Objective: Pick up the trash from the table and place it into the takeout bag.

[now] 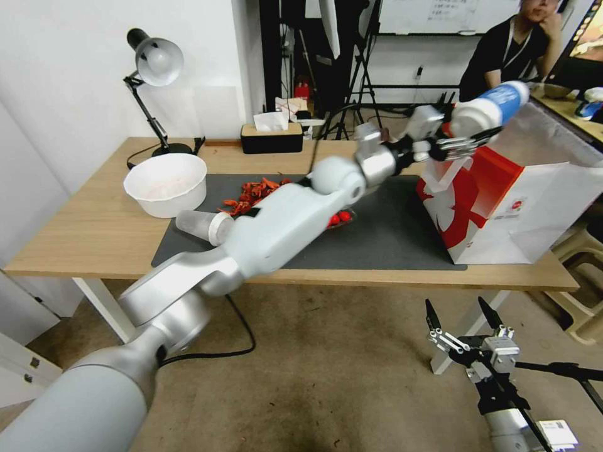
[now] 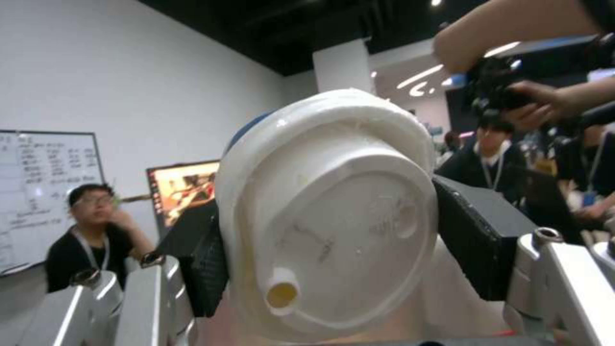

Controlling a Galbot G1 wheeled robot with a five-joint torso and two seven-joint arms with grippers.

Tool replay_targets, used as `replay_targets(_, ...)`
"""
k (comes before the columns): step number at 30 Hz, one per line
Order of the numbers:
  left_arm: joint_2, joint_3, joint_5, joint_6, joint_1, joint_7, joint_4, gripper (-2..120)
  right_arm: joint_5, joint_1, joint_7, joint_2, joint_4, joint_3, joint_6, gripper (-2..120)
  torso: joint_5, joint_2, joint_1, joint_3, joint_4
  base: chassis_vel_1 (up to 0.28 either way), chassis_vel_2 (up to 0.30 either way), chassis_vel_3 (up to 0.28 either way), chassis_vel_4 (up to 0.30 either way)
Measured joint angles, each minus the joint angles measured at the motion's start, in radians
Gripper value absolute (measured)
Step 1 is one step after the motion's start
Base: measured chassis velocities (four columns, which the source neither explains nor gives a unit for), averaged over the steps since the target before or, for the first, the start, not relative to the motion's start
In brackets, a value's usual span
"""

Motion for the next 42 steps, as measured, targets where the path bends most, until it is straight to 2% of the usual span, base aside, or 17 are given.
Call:
replay_targets(2, -0.011, 0.018, 0.002, 0.001, -0.043, -0.003, 0.063, 68, 0.003, -0.004, -0.003, 0.002, -0.002, 0.003, 0.008, 100, 0.0001, 0.0, 0.0, 0.0, 0.0012, 0.0, 0.0, 0.0, 0.0)
replay_targets(5, -0.01, 0.046, 0.004, 0.005, -0.069, -0.016, 0.092, 68, 0.005, -0.006, -0.005, 0.003, -0.002, 0.005, 0.013, 100, -0.0001, 0.0, 0.0, 0.0, 0.0016, 0.0, 0.0, 0.0, 0.0)
replay_targets(8, -0.009, 0.068, 0.007, 0.012, -0.084, -0.027, 0.114, 68, 0.009, -0.008, -0.007, 0.005, -0.007, 0.008, 0.021, 100, -0.0001, 0.0, 0.0, 0.0, 0.0011, 0.0, 0.0, 0.0, 0.0)
replay_targets(21, -0.005, 0.077, -0.008, 0.013, -0.111, -0.019, 0.11, 68, 0.03, -0.011, -0.01, -0.005, -0.009, 0.026, 0.026, 100, -0.0001, 0.0, 0.0, 0.0, 0.0013, 0.0, 0.0, 0.0, 0.0)
replay_targets(25, -0.004, 0.107, -0.005, 0.008, -0.132, 0.007, 0.11, 68, 0.041, -0.014, -0.012, -0.009, -0.009, 0.04, 0.027, 100, -0.0001, 0.0, 0.0, 0.0, 0.0009, 0.0, 0.0, 0.0, 0.0)
replay_targets(34, -0.003, 0.159, 0.027, -0.018, -0.152, 0.019, 0.098, 68, 0.048, -0.017, -0.016, -0.01, -0.011, 0.051, 0.031, 100, 0.0, 0.0, 0.0, 0.0, 0.0011, 0.0, 0.0, 0.0, 0.0)
replay_targets(37, -0.003, 0.158, 0.03, -0.019, -0.162, 0.02, 0.094, 74, 0.049, -0.021, -0.018, -0.01, -0.015, 0.053, 0.036, 100, -0.0001, 0.0, 0.0, 0.0, 0.0011, 0.0, 0.0, 0.0, 0.0)
replay_targets(39, -0.003, 0.153, 0.029, -0.016, -0.175, 0.02, 0.092, 86, 0.051, -0.024, -0.019, -0.009, -0.016, 0.057, 0.04, 100, -0.0001, 0.0, 0.0, 0.0, 0.0011, 0.0, 0.0, 0.0, 0.0)
replay_targets(40, -0.003, 0.153, 0.029, -0.016, -0.175, 0.02, 0.092, 86, 0.051, -0.024, -0.019, -0.009, -0.016, 0.057, 0.04, 100, -0.0001, 0.0, 0.0, 0.0, 0.0011, 0.0, 0.0, 0.0, 0.0)
replay_targets(42, -0.003, 0.15, 0.027, -0.013, -0.184, 0.02, 0.092, 95, 0.054, -0.026, -0.02, -0.009, -0.016, 0.061, 0.041, 100, -0.0001, 0.0, 0.0, 0.0, 0.0011, 0.0, 0.0, 0.0, 0.0)
